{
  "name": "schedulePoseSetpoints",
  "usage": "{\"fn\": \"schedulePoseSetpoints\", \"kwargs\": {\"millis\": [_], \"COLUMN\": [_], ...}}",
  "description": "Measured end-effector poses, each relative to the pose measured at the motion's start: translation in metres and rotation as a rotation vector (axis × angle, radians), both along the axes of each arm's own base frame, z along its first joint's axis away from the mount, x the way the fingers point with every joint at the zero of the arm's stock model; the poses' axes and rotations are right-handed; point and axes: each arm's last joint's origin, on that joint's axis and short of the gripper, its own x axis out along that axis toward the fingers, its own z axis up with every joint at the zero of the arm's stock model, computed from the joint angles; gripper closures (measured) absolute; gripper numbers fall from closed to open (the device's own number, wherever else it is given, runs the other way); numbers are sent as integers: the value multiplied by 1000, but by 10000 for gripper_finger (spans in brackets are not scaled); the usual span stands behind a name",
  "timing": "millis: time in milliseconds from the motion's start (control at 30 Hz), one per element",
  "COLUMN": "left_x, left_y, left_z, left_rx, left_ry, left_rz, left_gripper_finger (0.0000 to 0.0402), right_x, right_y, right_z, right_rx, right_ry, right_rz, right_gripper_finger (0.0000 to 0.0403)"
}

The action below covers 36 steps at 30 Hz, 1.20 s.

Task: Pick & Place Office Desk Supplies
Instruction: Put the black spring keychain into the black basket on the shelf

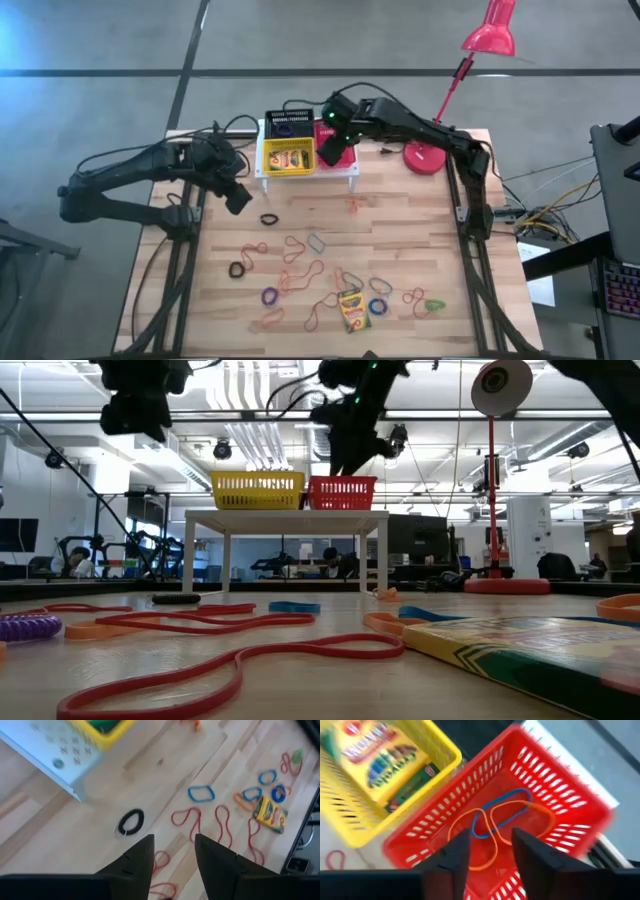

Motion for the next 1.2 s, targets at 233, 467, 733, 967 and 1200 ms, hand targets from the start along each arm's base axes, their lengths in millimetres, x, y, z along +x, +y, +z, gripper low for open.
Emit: {"fn": "schedulePoseSetpoints", "kwargs": {"millis": [233, 467, 733, 967, 1200], "left_x": [7, 3, -9, -11, -18], "left_y": [-17, -53, -75, -77, -77], "left_z": [-32, -66, -109, -139, -162], "left_rx": [-41, -237, -391, -446, -488], "left_ry": [55, 175, 348, 350, 387], "left_rz": [-100, -199, 0, 97, 182], "left_gripper_finger": [255, 255, 254, 254, 254], "right_x": [-34, -72, -99, -107, -101], "right_y": [28, 82, 129, 155, 163], "right_z": [57, 101, 96, 70, 54], "right_rx": [-85, -201, -276, -270, -257], "right_ry": [-124, -224, -224, -229, -292], "right_rz": [25, 44, 0, 8, 13], "right_gripper_finger": [201, 201, 211, 212, 211]}}
